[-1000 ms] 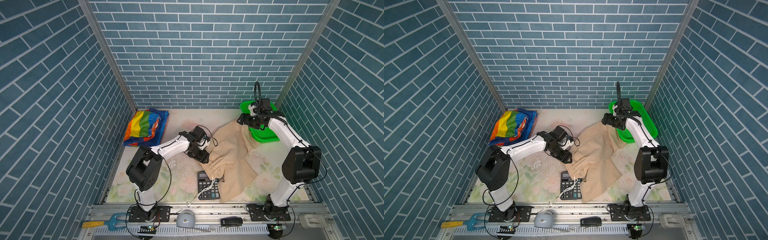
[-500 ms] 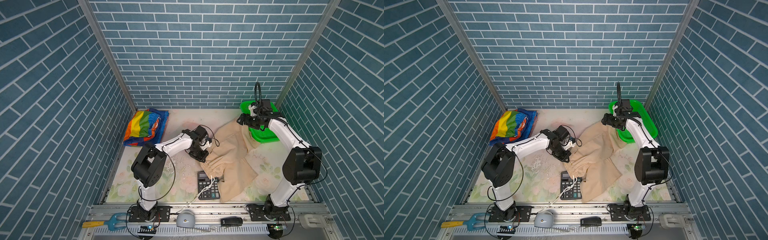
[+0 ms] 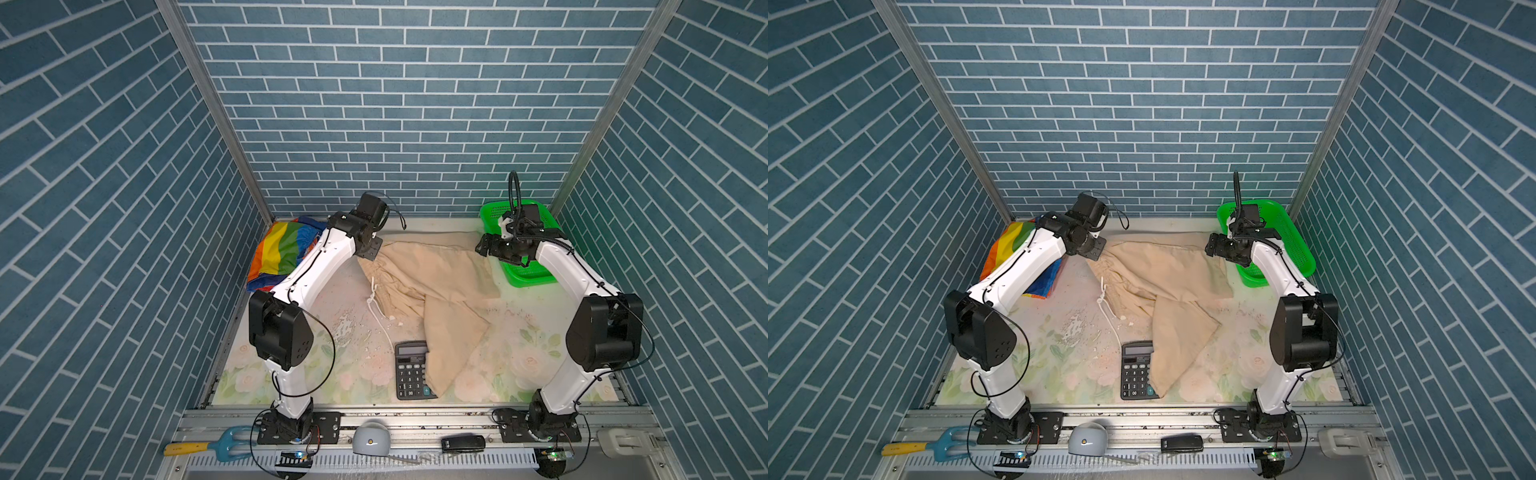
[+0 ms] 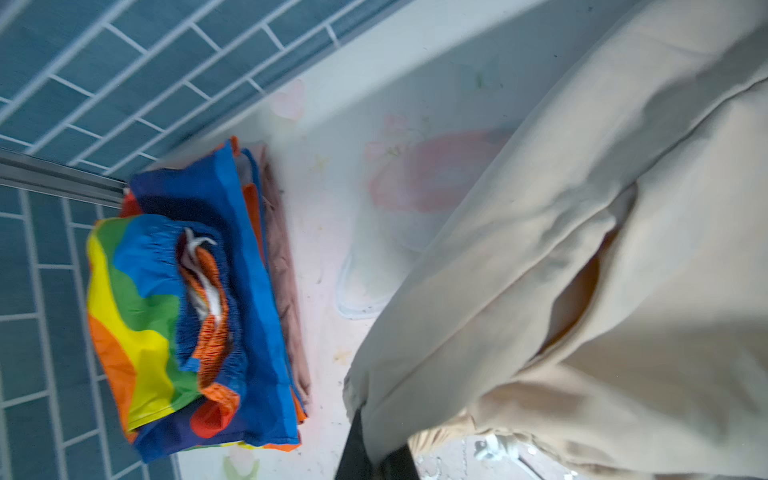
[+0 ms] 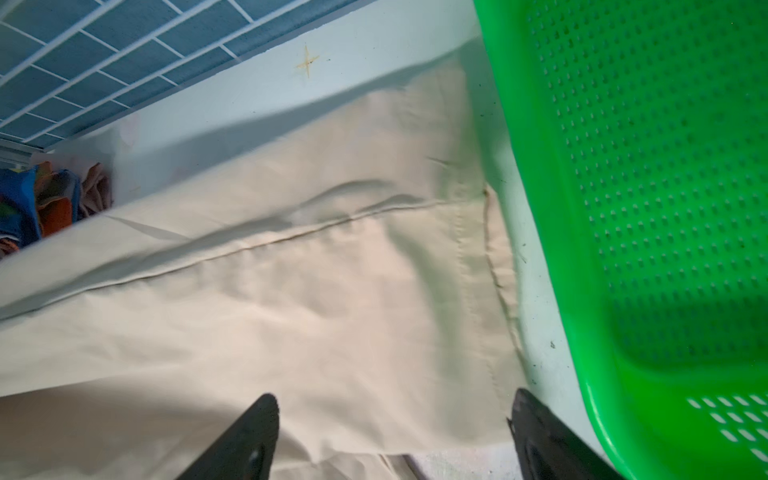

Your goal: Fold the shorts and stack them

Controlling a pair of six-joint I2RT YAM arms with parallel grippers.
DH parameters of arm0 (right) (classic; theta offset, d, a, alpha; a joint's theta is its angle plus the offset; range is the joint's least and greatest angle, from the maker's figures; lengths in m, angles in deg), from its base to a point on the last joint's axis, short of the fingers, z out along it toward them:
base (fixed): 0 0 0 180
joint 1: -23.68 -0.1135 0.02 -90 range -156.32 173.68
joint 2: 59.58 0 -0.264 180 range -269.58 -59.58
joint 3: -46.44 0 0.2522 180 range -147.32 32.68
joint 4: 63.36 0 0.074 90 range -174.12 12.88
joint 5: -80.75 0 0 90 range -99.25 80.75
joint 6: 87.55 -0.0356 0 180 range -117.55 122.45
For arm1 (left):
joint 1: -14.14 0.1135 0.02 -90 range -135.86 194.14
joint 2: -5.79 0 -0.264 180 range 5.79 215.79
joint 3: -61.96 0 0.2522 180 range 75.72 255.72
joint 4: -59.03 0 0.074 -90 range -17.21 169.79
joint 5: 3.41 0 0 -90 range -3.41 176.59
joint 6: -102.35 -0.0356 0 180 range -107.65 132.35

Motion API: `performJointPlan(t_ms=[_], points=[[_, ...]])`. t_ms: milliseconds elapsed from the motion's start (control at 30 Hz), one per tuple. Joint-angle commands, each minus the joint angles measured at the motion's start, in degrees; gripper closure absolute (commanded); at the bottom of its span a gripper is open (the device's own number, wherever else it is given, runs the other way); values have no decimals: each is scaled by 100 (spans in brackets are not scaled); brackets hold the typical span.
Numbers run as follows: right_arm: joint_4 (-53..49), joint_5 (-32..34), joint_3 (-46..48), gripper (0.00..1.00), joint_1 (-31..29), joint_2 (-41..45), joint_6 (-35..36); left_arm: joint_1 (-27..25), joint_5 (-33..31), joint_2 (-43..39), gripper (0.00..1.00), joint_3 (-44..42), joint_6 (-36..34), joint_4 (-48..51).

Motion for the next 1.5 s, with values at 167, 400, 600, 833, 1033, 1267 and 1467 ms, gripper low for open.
performJointPlan(t_ms=[167,400,600,833,1033,1267,1467], points=[[-22,116,-618,18,-11,-1072,-167,-14,-1036,277,100,163,-581,290],[610,-180,-1033,19,-50,-1904,-761,3,-1149,96,100,7,-718,-80],[797,-193,-1813,21,-78,-2730,-853,9,-1117,41,100,-155,-795,-206],[659,-125,-2658,31,-109,-3490,-930,7,-1040,119,100,-226,-824,-282],[526,-108,-3130,41,-126,-3831,-917,13,-1041,156,100,-230,-877,-309],[470,-90,-3351,81,-153,-3893,-900,96,-1027,112,100,-353,-877,-428],[-9,-129,-4009,100,-116,-3417,-705,655,-992,181,100,231,-755,-299]])
